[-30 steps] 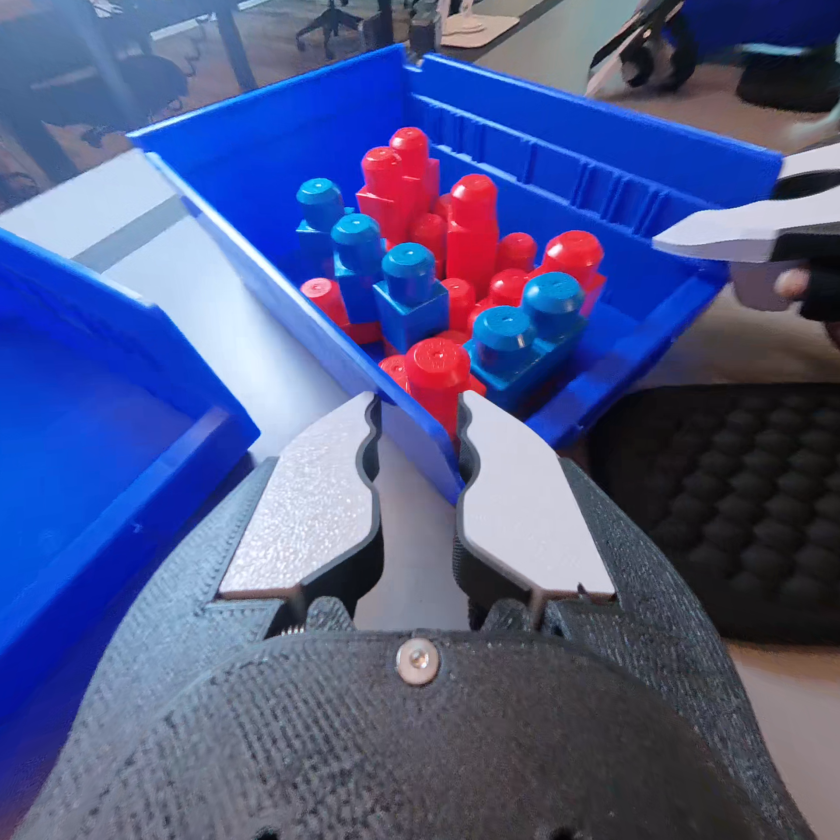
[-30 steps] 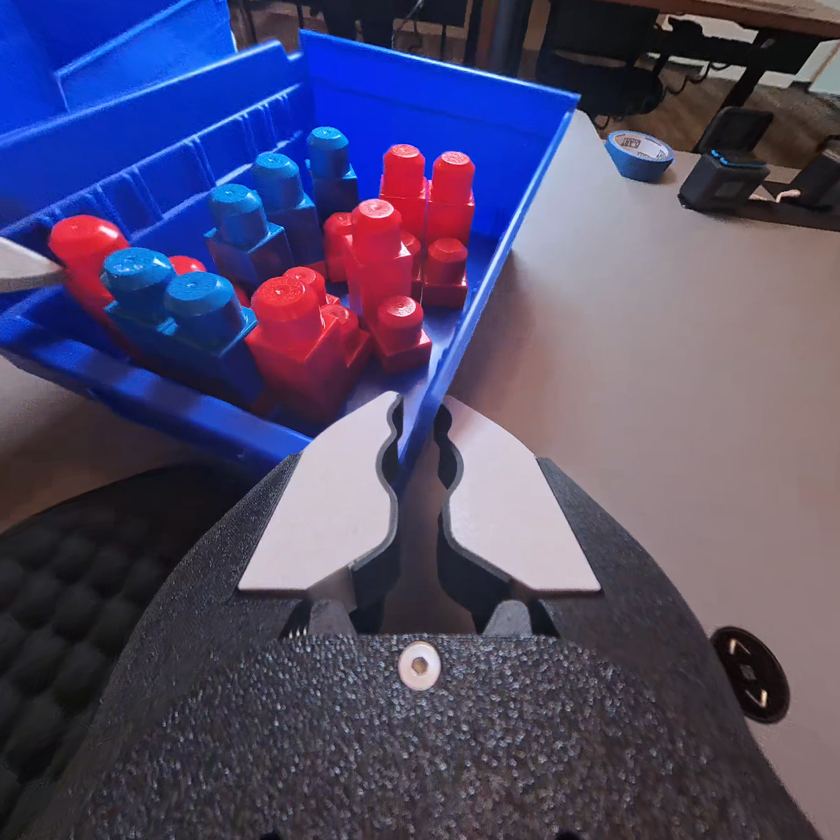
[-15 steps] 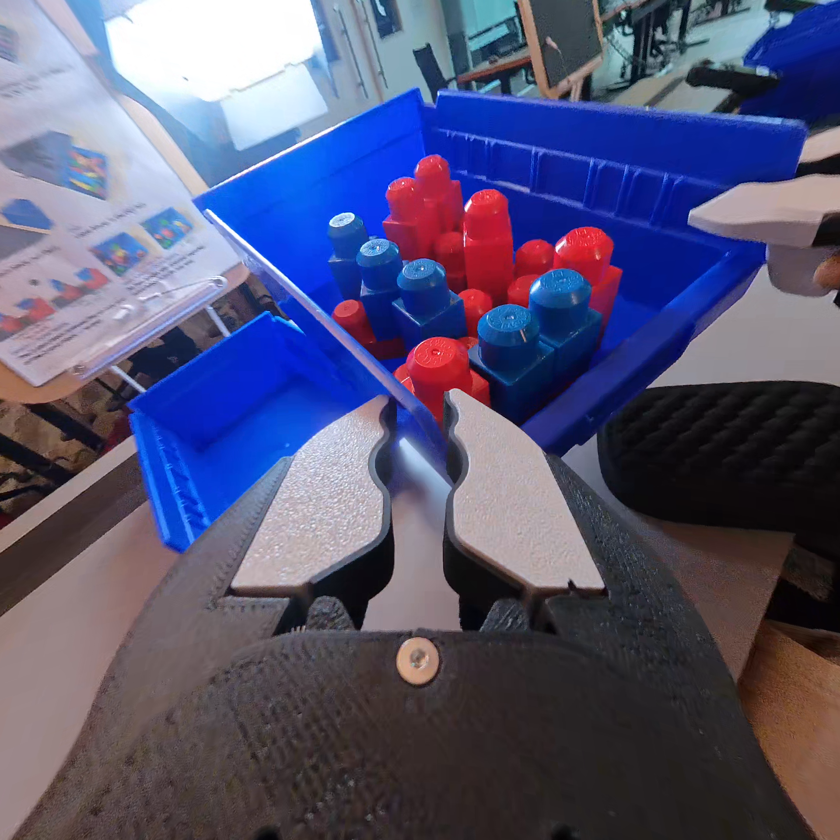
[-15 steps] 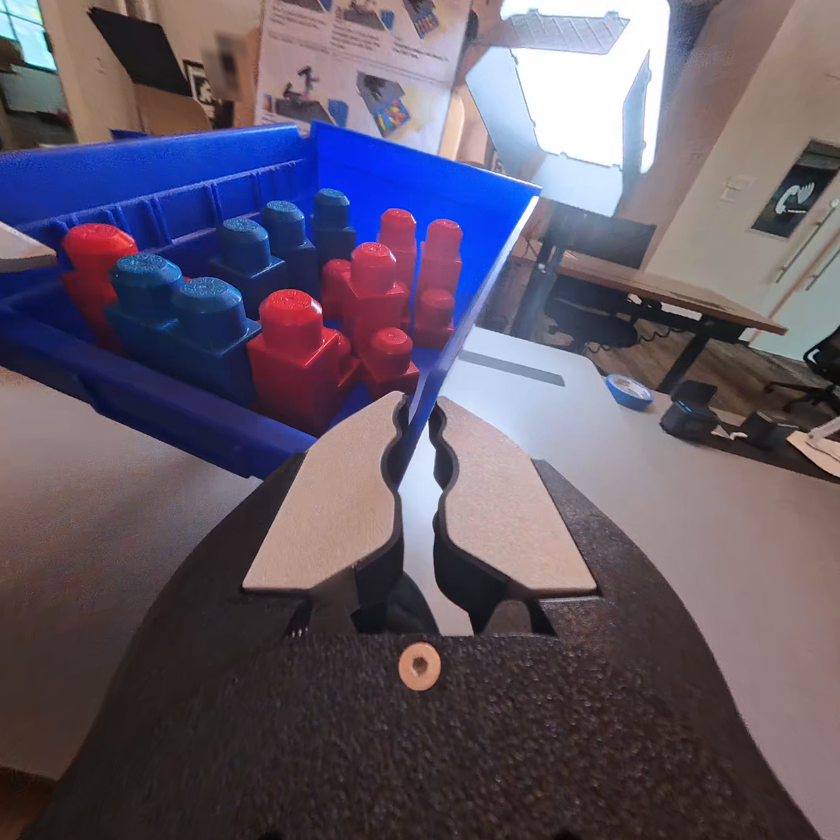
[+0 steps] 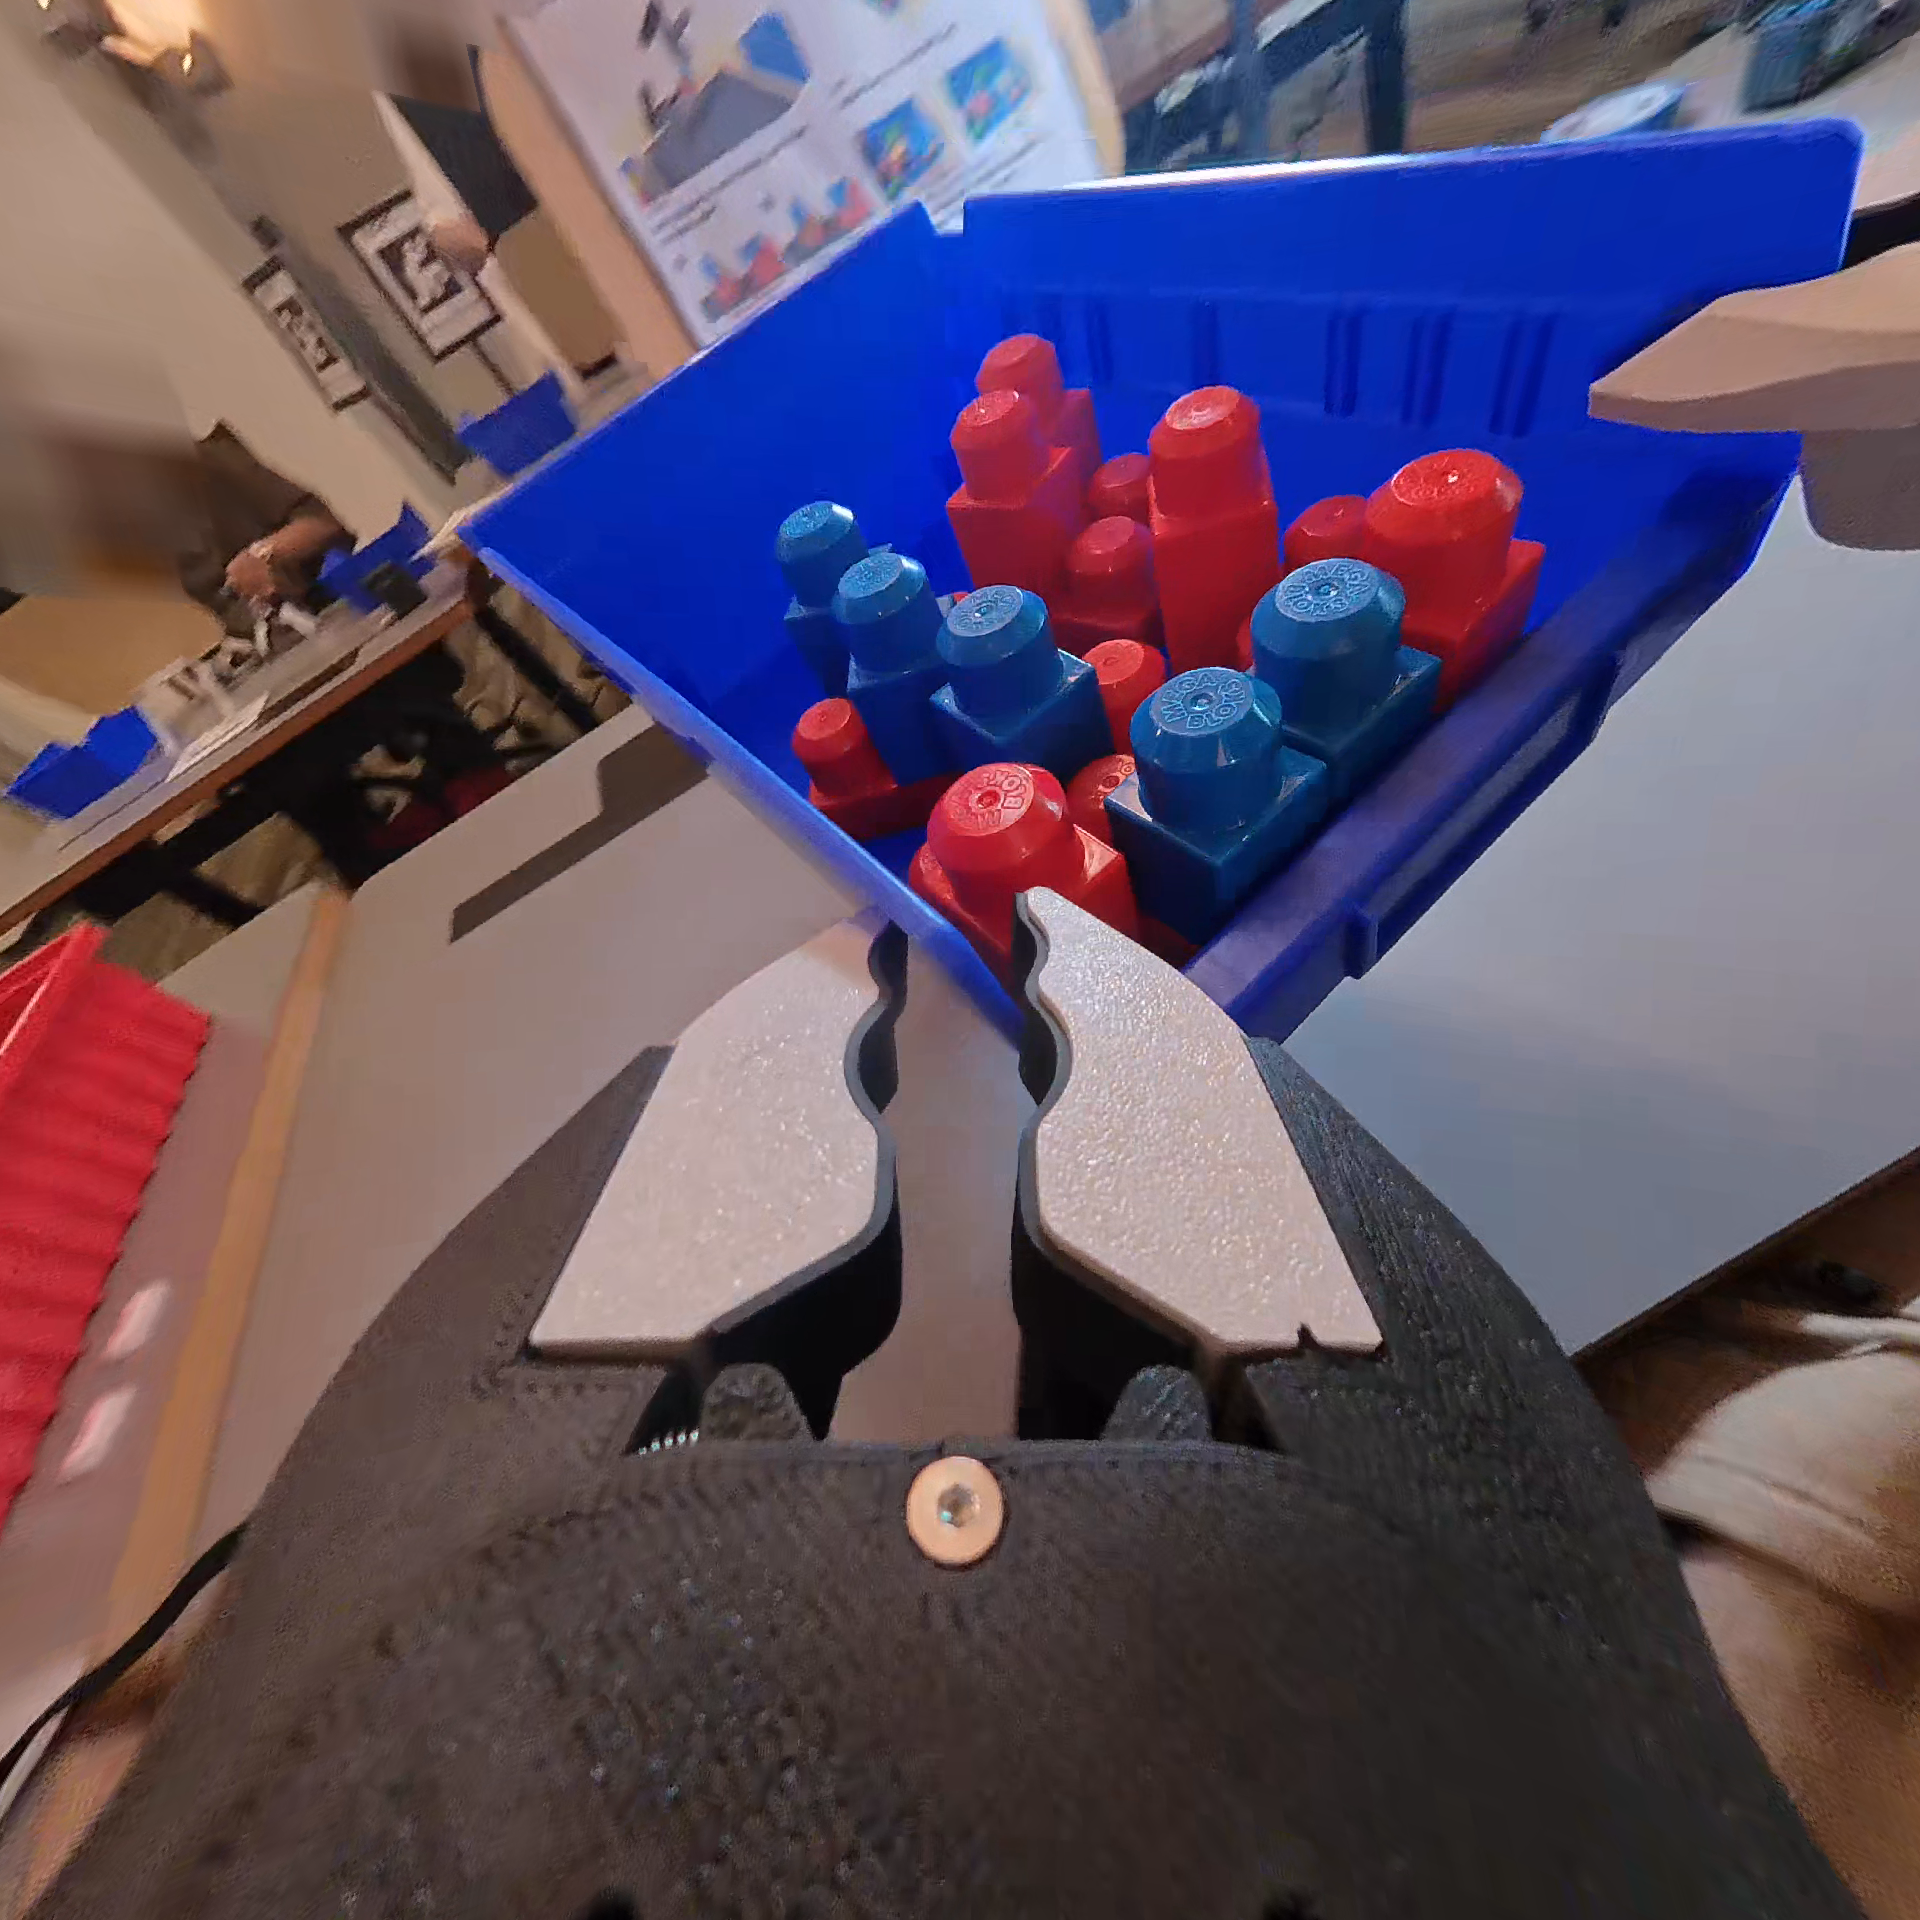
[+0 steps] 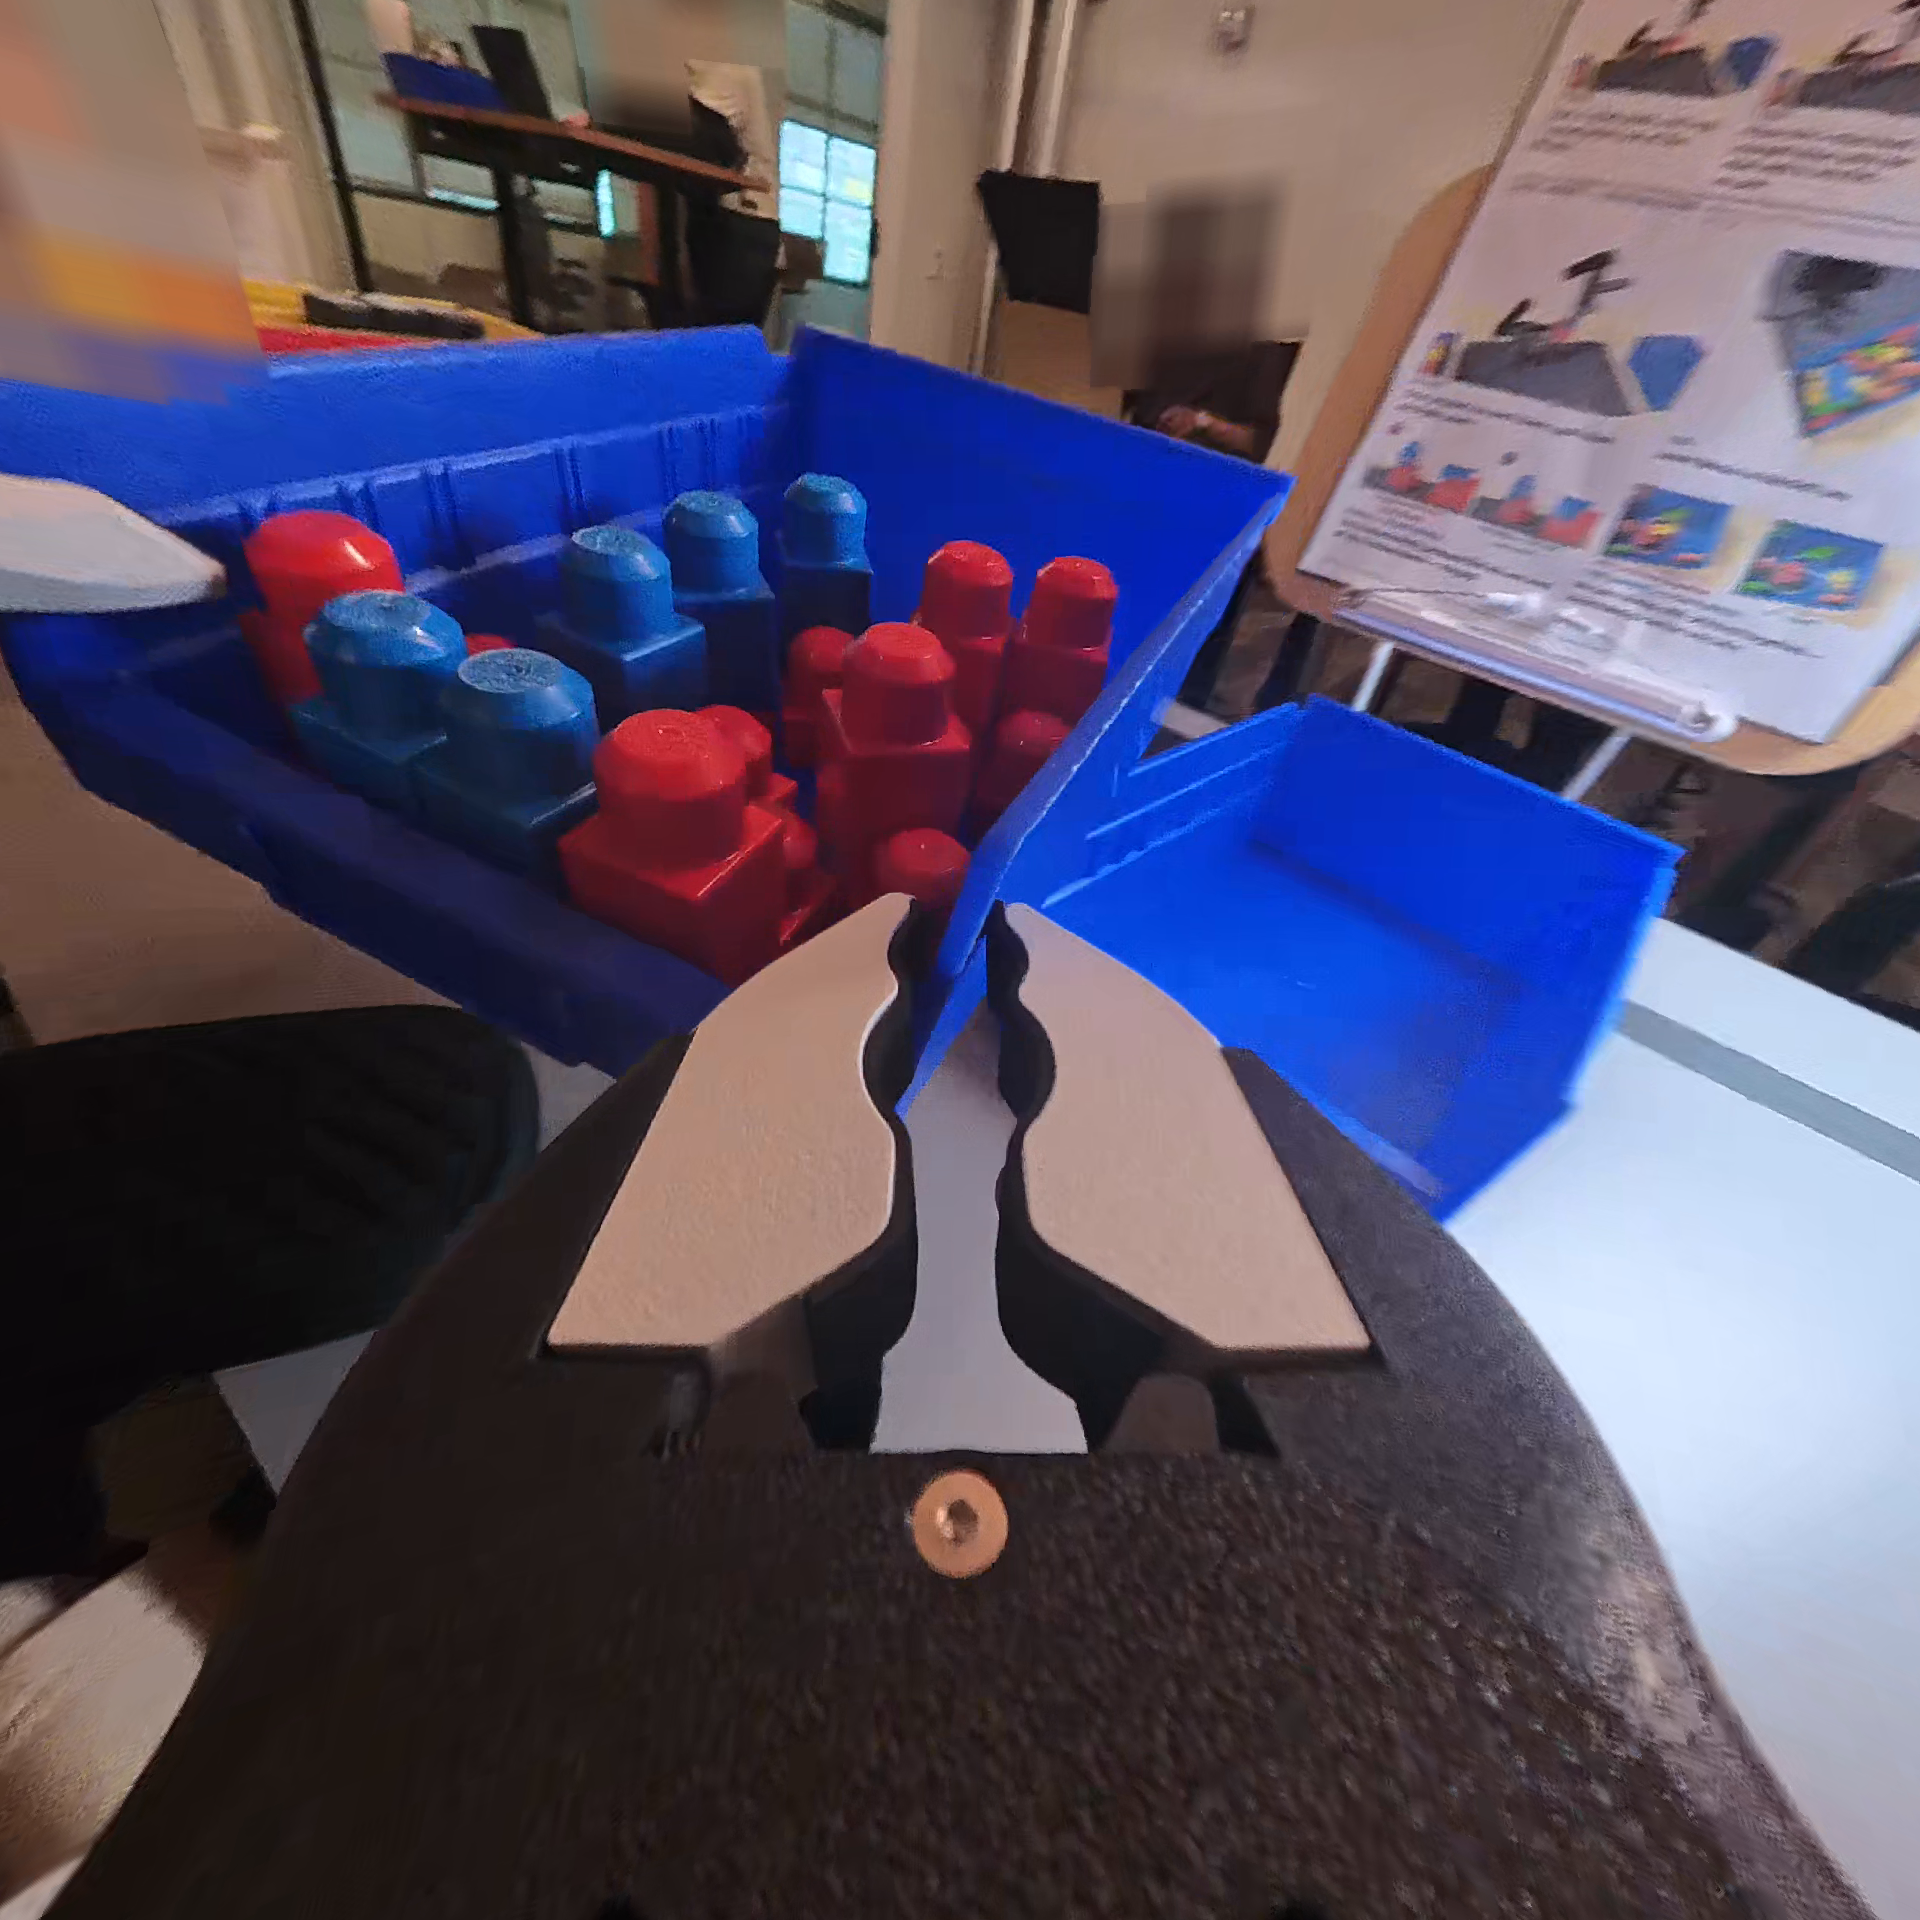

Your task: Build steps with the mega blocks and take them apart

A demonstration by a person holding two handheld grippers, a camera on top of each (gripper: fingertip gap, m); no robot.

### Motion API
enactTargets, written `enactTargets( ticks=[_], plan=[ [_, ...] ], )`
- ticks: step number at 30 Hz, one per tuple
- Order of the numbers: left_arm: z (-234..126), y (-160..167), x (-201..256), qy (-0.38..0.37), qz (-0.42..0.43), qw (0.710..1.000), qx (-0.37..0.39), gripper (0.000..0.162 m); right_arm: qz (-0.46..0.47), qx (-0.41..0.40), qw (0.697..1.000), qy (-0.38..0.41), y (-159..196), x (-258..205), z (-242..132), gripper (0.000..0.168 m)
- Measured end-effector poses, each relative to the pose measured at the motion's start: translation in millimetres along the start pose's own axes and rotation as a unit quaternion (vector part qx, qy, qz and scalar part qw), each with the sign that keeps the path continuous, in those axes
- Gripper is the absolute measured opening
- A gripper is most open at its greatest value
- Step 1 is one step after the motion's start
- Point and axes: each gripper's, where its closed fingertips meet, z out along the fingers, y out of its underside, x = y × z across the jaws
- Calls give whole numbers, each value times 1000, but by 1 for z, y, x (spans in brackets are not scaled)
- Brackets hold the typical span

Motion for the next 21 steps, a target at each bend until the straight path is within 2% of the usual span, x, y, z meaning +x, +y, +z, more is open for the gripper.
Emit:
enactTargets(
  ticks=[4,8,12,15,17,18,21],
  plan=[
    [-12,32,-44,-63,-8,997,-41,13,16,-43,996,-79,18,-45,44,15],
    [-2,80,-68,-92,-19,990,-109,10,43,-95,985,-135,50,-72,80,16],
    [15,103,-79,-103,-46,989,-98,11,11,-110,985,-132,56,-71,106,17],
    [37,124,-96,-112,-79,986,-94,11,-20,-146,976,-162,65,-72,135,22],
    [55,142,-96,-84,-116,984,-102,19,-32,-191,964,-182,78,-66,156,31],
    [62,147,-97,-76,-130,983,-107,28,-24,-195,962,-189,78,-61,163,31],
    [51,130,-113,-120,-103,985,-74,34,-11,-162,968,-191,56,-34,162,39]
  ],
)
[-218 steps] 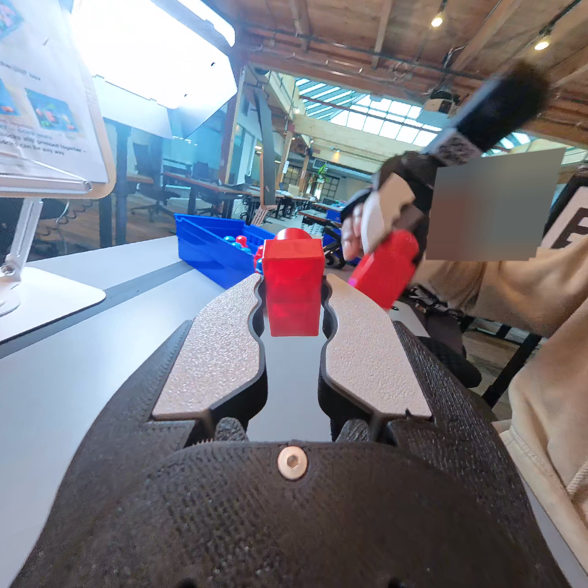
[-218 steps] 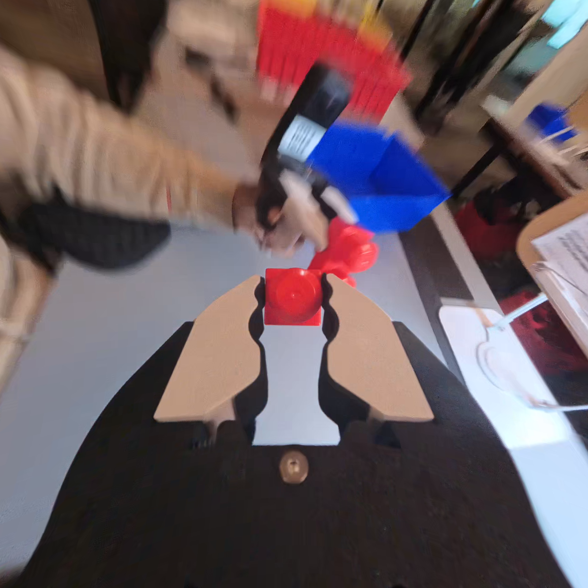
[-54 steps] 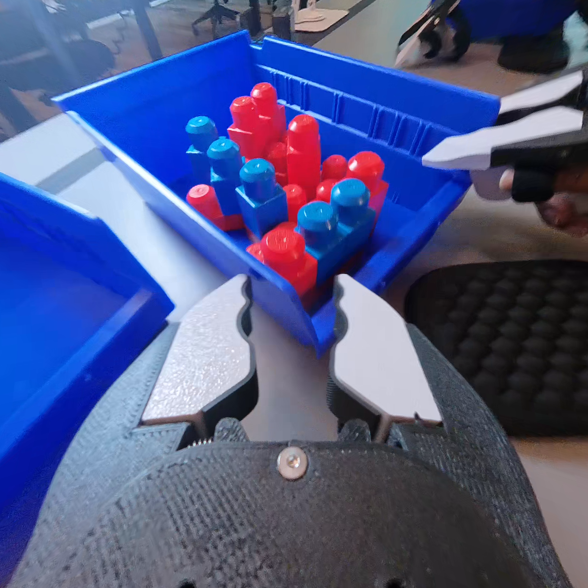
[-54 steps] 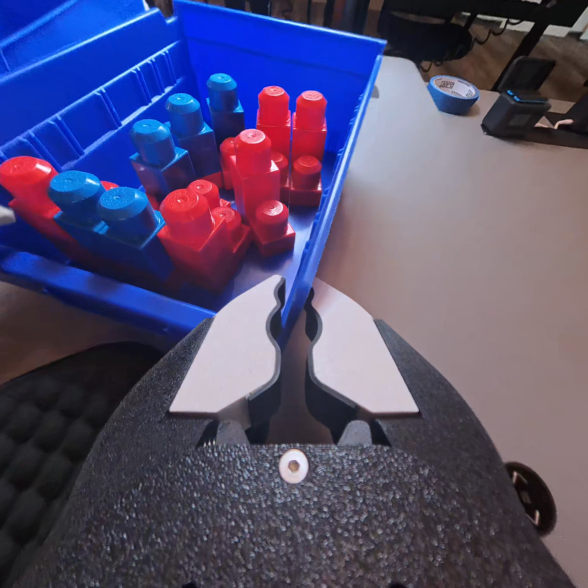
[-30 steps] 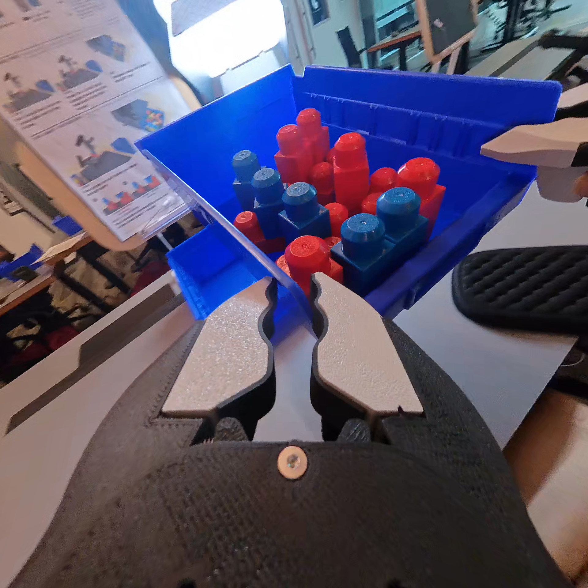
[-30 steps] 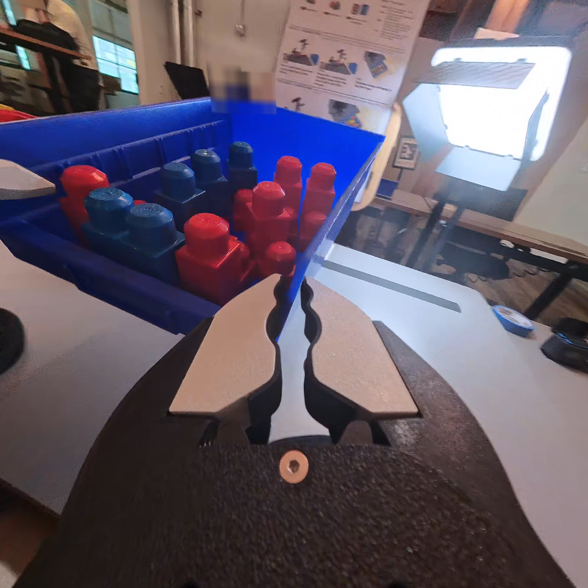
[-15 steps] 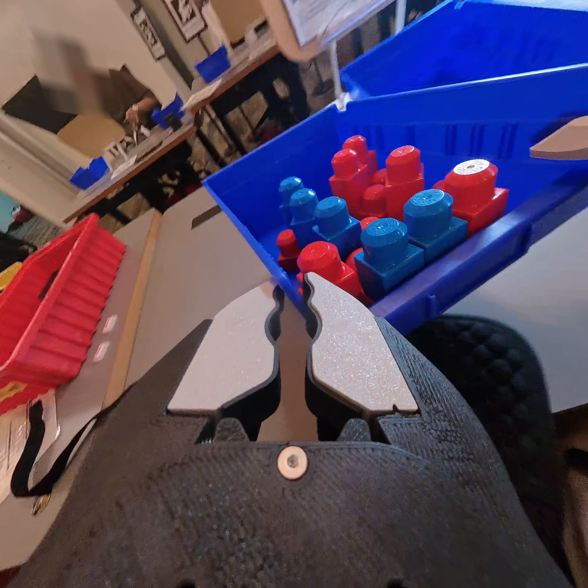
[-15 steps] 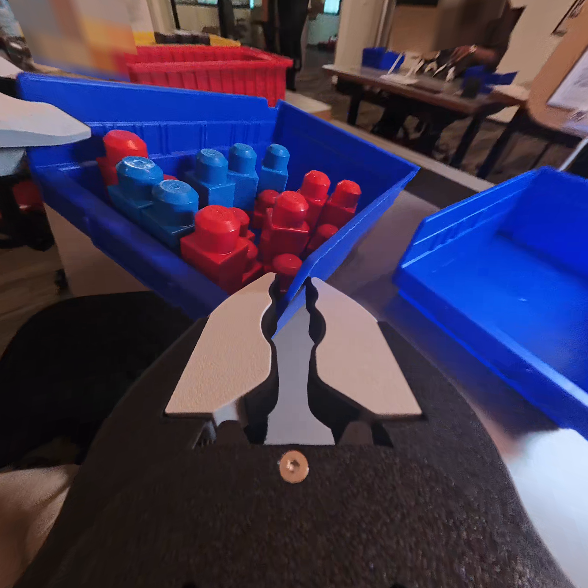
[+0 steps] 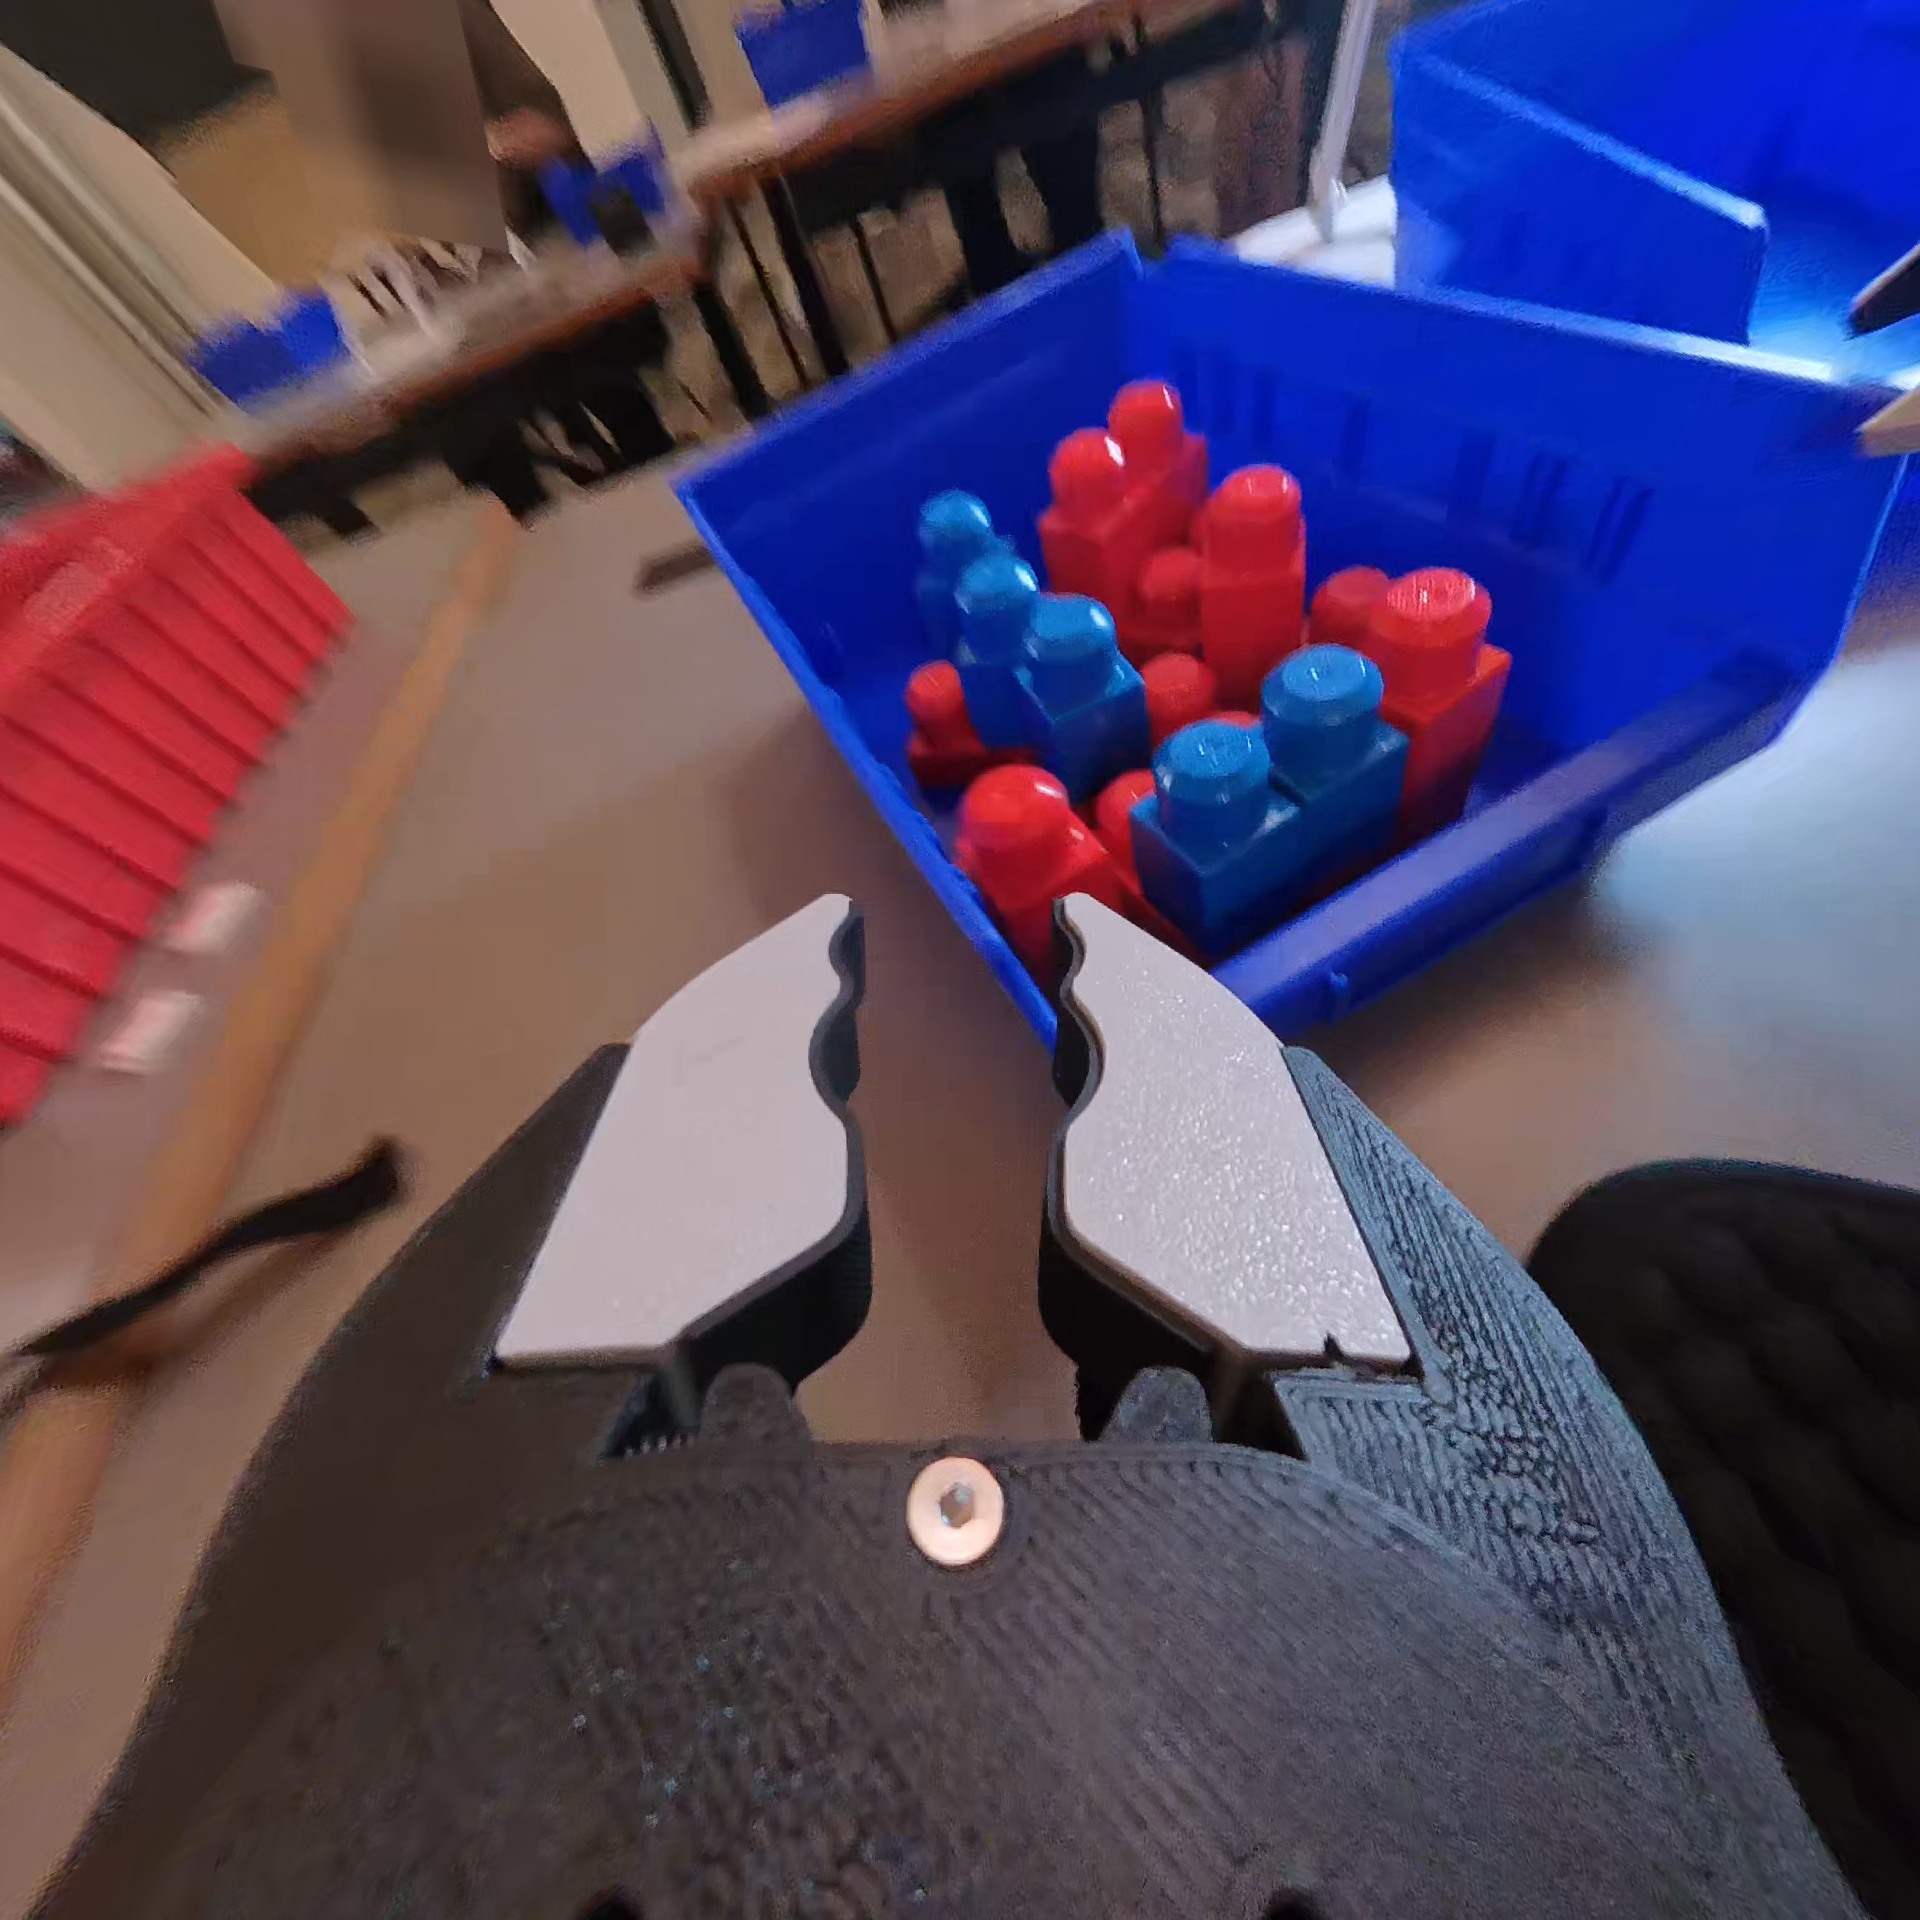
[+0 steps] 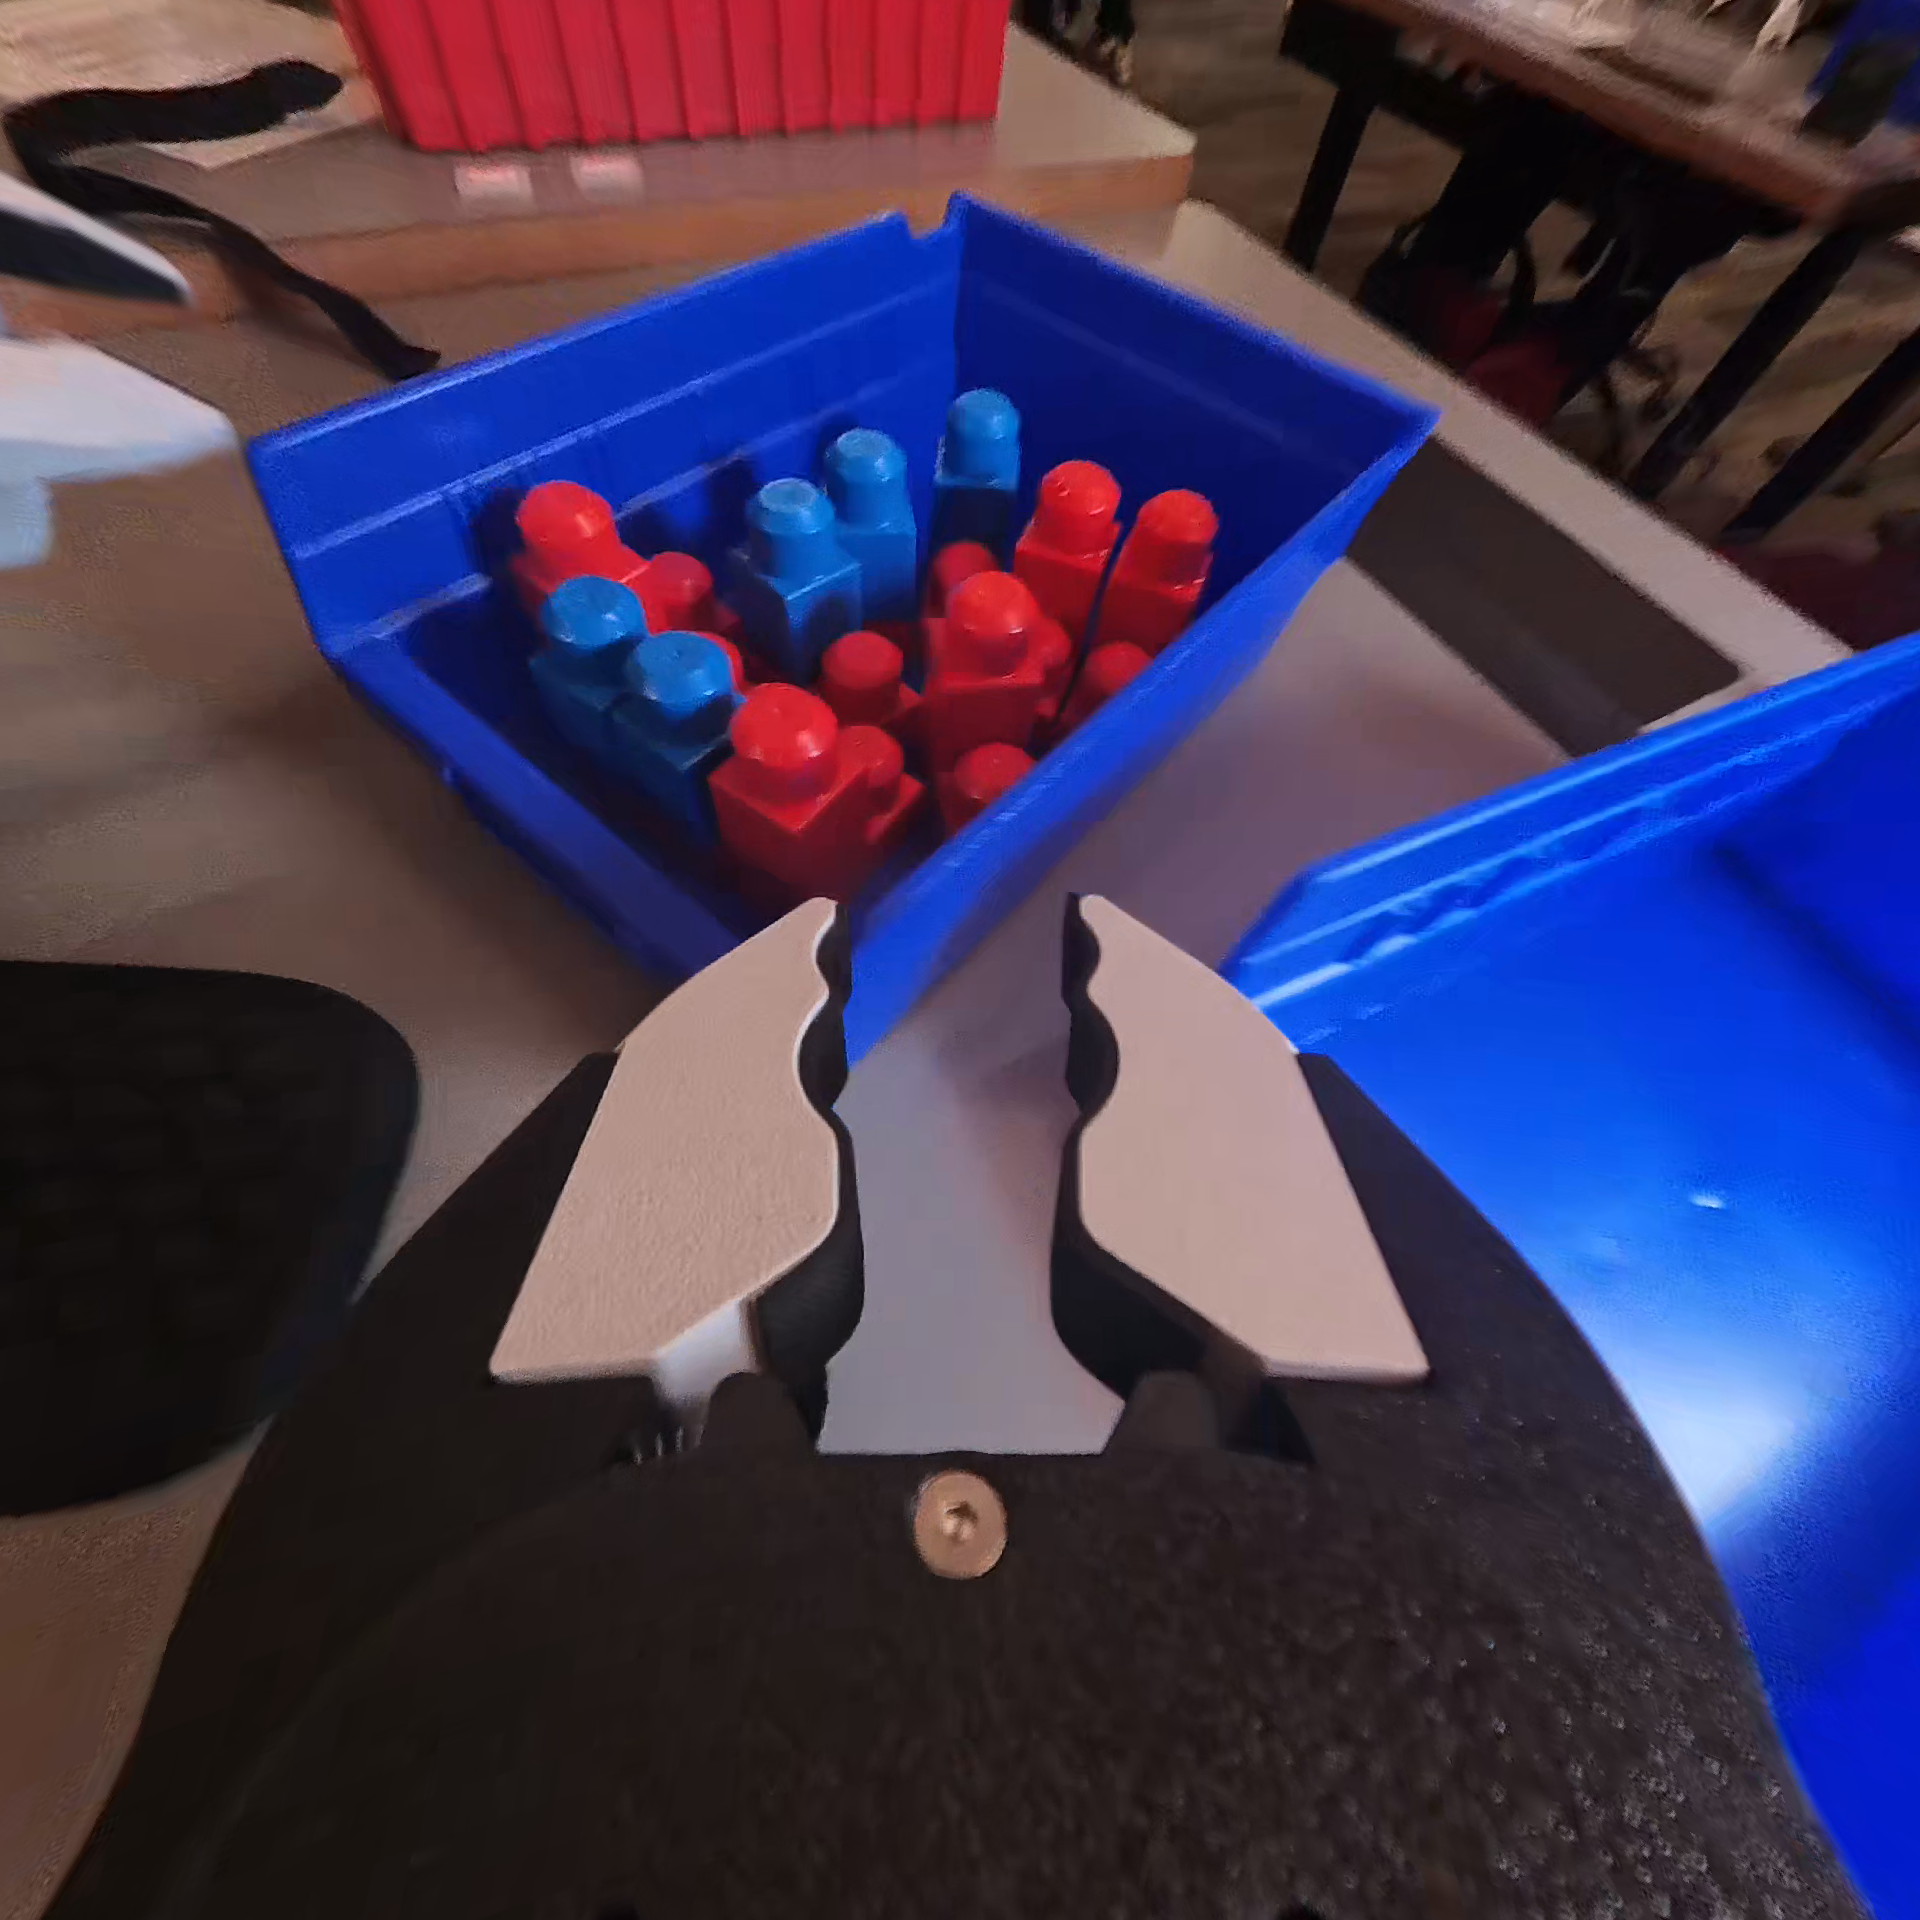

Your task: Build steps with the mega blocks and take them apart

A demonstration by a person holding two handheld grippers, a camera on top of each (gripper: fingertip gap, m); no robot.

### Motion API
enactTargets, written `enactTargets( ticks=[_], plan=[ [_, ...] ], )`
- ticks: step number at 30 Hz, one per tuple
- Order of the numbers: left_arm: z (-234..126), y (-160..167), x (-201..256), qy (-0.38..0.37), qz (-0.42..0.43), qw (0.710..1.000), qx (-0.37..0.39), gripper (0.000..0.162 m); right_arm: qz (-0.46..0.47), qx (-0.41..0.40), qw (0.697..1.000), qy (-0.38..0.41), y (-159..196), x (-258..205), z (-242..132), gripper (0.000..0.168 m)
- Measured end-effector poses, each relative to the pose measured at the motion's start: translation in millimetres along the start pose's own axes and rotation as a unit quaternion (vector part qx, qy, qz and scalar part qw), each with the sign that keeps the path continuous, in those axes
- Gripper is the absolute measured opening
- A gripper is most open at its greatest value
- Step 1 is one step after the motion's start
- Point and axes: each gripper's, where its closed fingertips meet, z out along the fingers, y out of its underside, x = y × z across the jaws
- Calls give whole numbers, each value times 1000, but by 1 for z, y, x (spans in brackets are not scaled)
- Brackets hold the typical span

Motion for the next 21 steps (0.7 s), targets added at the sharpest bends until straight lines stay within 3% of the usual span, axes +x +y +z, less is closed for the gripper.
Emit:
enactTargets(
  ticks=[2,5,7,10,11,12,14,17,21],
  plan=[
    [-13,-24,-4,-18,49,998,37,34,-30,4,999,25,-1,23,-19,47],
    [-11,-47,30,67,85,993,44,48,-67,-64,995,48,29,56,-32,65],
    [2,-42,64,135,126,983,-9,62,-88,-132,985,61,61,76,-33,78],
    [28,-22,105,175,248,950,-73,62,-136,-223,961,86,104,102,-29,85],
    [39,-6,114,188,280,934,-116,65,-156,-247,951,99,116,110,-26,82],
    [49,9,117,192,310,918,-156,67,-177,-256,942,127,122,121,-25,58],
    [68,28,117,193,351,895,-198,62,-223,-264,926,151,127,134,-28,45],
    [77,43,132,251,349,878,-210,34,-265,-295,903,164,137,138,-45,36],
    [88,38,128,237,355,887,-179,34,-282,-313,889,180,157,139,-83,32]
  ],
)
